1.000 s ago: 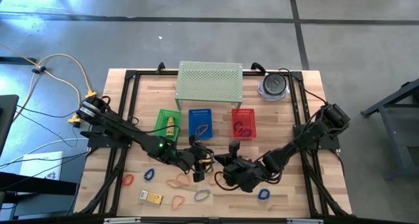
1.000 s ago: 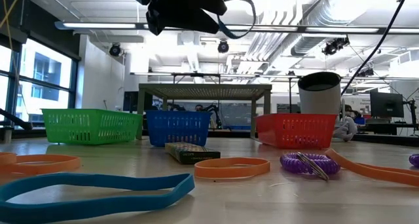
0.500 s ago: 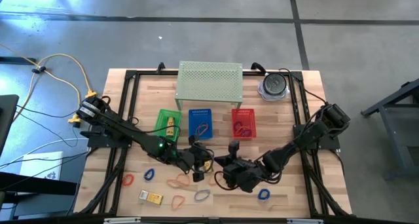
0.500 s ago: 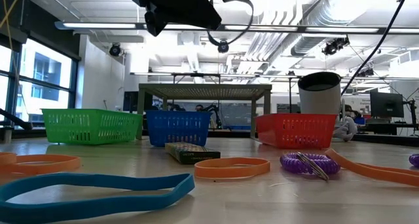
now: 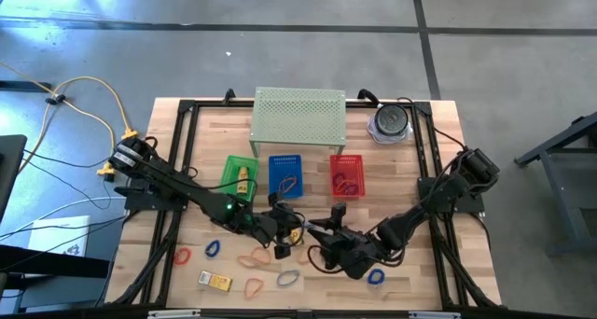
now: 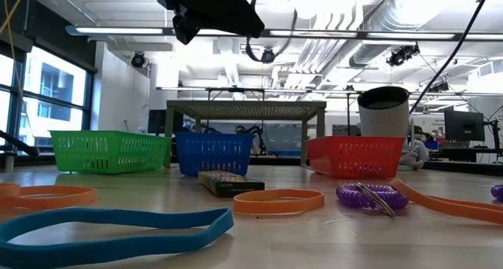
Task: Pick & Place Office Desk Supplies
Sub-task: Put the blue rubber band into the blue bin
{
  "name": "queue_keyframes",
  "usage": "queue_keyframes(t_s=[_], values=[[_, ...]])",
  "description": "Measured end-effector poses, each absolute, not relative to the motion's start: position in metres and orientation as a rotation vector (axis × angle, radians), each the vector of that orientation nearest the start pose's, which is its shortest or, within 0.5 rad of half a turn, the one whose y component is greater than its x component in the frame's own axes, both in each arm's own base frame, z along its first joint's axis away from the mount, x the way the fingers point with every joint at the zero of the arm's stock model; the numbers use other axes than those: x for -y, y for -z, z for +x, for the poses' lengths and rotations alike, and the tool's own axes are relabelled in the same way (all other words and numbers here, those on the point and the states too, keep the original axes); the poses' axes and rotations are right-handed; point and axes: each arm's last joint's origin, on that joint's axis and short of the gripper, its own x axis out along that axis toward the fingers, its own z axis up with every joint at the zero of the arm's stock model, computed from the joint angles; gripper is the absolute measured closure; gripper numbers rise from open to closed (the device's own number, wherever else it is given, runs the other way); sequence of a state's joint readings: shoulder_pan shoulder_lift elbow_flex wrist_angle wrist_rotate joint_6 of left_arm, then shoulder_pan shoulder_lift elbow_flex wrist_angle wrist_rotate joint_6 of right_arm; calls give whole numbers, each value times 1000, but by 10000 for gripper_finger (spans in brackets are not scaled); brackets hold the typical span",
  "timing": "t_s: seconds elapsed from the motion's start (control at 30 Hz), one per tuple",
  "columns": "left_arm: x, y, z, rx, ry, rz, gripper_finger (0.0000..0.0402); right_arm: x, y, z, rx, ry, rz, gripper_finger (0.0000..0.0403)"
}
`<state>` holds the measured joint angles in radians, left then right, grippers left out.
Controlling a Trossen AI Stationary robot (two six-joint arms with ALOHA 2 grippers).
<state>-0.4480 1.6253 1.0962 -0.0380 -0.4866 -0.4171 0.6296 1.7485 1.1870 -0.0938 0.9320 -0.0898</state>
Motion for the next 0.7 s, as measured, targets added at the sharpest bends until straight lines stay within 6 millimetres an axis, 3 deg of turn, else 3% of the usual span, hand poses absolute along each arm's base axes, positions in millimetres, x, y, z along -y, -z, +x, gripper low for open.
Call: queue_keyframes(t_s=[0.17,0.3,0.47,0.7], values=[[139,-246,325,-516,-152,-140,400,-214,-233,304,-444,327,-569,210],[123,-258,320,-584,-196,-150,400,-224,-234,296,-424,334,-576,185],[82,-272,315,-722,-217,-244,401,-227,-233,294,-419,326,-549,181],[11,-257,317,-889,-384,-349,401,-222,-232,299,-434,279,-443,181]])
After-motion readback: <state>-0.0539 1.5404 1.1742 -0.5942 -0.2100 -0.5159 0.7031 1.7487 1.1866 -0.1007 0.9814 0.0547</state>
